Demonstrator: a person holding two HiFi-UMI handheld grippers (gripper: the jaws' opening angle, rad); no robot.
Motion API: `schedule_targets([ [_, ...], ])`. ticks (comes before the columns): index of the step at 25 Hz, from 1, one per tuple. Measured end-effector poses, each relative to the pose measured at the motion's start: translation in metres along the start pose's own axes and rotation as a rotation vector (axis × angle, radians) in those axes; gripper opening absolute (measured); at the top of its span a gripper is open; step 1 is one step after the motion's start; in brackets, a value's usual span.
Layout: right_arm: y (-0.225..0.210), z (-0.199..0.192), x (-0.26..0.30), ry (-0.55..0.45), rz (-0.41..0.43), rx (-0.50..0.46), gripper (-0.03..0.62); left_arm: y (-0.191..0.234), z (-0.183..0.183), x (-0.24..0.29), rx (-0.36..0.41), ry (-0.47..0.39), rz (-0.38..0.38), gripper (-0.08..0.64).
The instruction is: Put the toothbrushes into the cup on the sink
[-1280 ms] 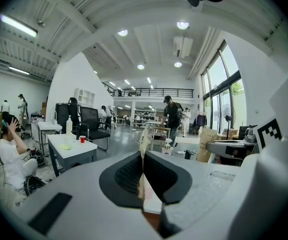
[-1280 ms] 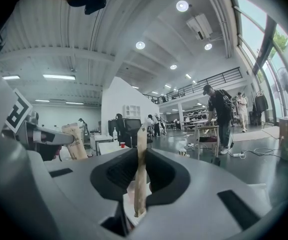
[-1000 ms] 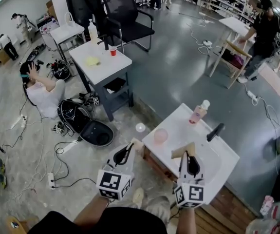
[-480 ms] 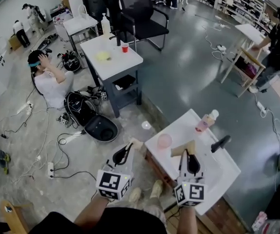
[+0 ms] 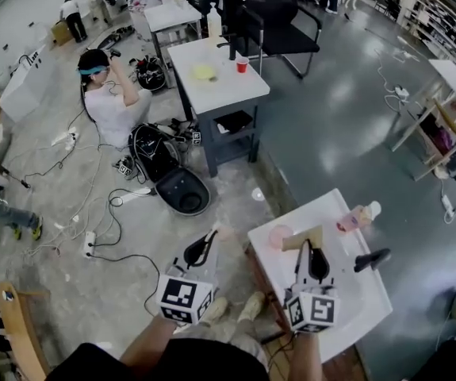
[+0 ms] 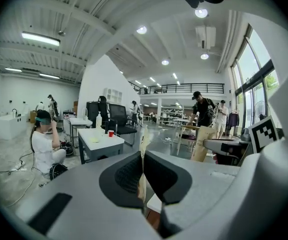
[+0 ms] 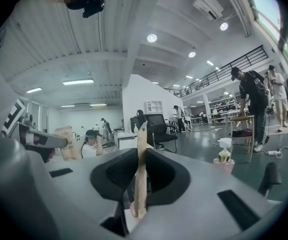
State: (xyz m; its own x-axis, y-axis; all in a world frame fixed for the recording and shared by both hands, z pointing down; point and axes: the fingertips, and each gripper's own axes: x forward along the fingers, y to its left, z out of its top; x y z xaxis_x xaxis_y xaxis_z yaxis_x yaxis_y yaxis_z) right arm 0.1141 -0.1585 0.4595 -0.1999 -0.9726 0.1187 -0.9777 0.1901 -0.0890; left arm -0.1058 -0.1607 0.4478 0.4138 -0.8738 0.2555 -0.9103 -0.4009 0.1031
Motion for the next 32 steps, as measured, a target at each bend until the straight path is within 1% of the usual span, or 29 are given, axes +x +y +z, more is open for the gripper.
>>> schedule_targets([
  [3, -0.005, -0.015, 0.013, 0.020, 0.025, 0.007, 0.049, 0.002, -0.005, 0.006, -0.009, 0.005, 0.031, 0.005],
  [11, -0.013, -0.041, 0.038, 0.077, 0.071, 0.013, 0.049, 0.004, -0.022, 0.020, -0.026, 0.038, 0.090, 0.005],
  [16, -0.017, -0.063, 0.049, 0.116, 0.088, 0.020, 0.049, 0.002, -0.034, 0.030, -0.035, 0.057, 0.107, 0.005],
  [22, -0.028, -0.086, 0.056, 0.139, 0.100, 0.036, 0.049, -0.003, -0.050, 0.040, -0.051, 0.089, 0.122, 0.005],
  [32, -0.035, -0.108, 0.066, 0.176, 0.110, 0.047, 0.051, -0.007, -0.059, 0.053, -0.049, 0.109, 0.134, 0.005],
])
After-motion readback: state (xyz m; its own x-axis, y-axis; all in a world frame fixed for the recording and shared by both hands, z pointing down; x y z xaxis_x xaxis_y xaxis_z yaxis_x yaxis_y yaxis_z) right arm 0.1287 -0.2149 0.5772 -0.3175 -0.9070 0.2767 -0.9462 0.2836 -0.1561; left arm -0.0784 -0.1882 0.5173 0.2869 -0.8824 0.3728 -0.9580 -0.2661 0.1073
